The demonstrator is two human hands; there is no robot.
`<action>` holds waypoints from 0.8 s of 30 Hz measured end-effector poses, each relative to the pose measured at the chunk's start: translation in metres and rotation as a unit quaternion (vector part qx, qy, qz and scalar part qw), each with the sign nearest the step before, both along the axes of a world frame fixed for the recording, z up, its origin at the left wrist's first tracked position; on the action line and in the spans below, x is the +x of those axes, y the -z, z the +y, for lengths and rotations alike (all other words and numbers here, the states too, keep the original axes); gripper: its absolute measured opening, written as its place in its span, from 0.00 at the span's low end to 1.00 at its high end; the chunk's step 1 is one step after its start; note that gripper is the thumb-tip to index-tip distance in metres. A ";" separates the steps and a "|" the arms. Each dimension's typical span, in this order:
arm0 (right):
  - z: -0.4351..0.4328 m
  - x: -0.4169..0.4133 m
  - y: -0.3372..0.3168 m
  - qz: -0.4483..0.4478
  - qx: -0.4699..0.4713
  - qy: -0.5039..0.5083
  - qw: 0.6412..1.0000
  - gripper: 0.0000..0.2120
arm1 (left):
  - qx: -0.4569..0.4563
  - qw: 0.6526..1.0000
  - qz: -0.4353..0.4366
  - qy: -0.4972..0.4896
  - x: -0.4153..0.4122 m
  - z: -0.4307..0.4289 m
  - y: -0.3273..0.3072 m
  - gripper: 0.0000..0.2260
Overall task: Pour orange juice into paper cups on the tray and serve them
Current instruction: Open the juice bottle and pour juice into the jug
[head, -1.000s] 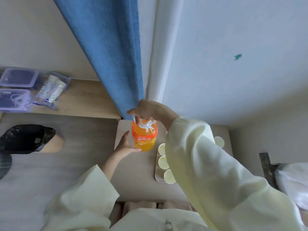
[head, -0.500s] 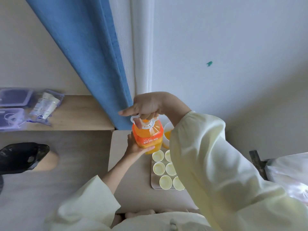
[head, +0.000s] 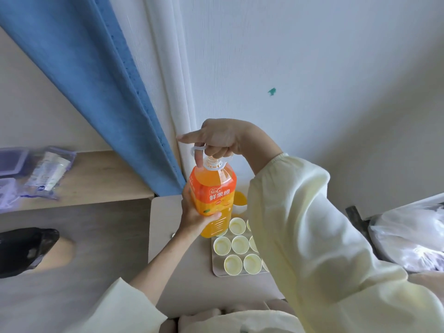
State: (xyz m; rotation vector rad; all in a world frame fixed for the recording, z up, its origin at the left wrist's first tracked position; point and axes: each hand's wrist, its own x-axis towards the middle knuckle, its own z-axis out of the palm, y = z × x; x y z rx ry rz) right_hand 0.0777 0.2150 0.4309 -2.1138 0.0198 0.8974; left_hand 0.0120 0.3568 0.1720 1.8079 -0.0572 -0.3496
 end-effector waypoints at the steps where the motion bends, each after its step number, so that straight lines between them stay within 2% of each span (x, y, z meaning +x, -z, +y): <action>1: -0.001 -0.001 -0.001 -0.003 0.003 0.001 1.000 0.28 | 0.002 1.000 0.006 0.010 0.000 -0.001 0.000 0.50; 9: -0.025 -0.005 0.022 -0.019 -0.003 0.061 0.998 0.27 | 0.044 0.998 -0.001 0.041 -0.012 -0.011 -0.005 0.42; 15: -0.026 -0.021 0.067 -0.095 -0.045 0.147 0.984 0.19 | 0.121 0.991 -0.031 0.054 -0.008 -0.005 0.006 0.45; 20: -0.021 -0.028 0.118 -0.123 -0.057 0.249 0.959 0.15 | 0.201 0.975 -0.015 0.091 -0.001 0.001 0.016 0.49; 24: -0.004 -0.041 0.155 -0.169 -0.143 0.239 0.945 0.10 | 0.244 0.965 -0.001 0.096 0.003 -0.001 0.024 0.51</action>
